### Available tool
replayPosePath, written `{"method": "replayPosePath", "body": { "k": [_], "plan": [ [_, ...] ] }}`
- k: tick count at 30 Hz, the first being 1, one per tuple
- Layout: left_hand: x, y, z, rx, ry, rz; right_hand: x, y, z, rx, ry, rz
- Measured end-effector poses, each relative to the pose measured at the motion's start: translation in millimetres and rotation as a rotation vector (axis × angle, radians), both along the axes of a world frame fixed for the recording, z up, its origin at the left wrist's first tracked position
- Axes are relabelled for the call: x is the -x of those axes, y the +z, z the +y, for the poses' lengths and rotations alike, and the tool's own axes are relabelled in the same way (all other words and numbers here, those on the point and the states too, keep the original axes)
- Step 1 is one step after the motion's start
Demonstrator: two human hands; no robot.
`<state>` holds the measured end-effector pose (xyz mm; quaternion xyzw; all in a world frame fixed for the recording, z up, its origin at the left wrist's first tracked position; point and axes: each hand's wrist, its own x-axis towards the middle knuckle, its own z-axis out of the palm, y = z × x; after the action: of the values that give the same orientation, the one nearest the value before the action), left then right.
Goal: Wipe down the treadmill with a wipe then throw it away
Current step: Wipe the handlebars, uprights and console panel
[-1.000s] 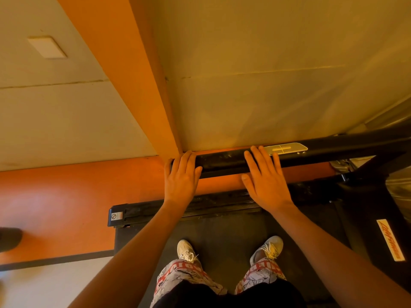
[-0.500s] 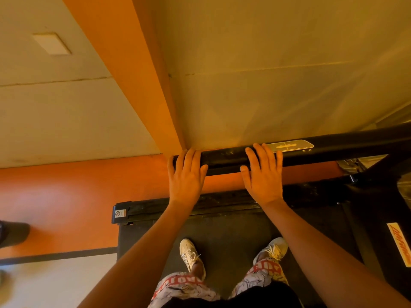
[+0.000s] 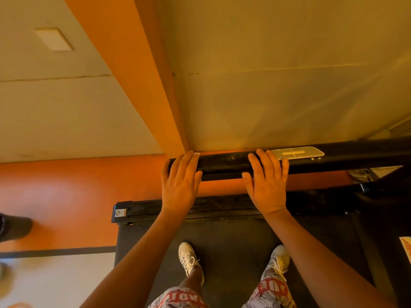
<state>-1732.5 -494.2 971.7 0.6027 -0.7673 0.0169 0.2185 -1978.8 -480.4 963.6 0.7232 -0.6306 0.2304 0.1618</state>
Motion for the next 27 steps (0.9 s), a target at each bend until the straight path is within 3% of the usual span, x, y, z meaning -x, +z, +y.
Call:
{"method": "replayPosePath", "body": {
  "k": [13,20,27],
  "plan": [
    [-6.8,-6.4,-4.2,0.125,-0.018,0.038,0.9,-3.6,0.8,0.015,0.016,-0.018],
    [25.3,-14.7,4.7,0.126,0.155,0.057,0.6,-2.8,0.7,0.015,0.021,-0.05],
    [7.5,-8.3,1.0,0.105,0.177,0.099,1.3,0.3,2.1,0.005,0.041,-0.063]
  ]
}}
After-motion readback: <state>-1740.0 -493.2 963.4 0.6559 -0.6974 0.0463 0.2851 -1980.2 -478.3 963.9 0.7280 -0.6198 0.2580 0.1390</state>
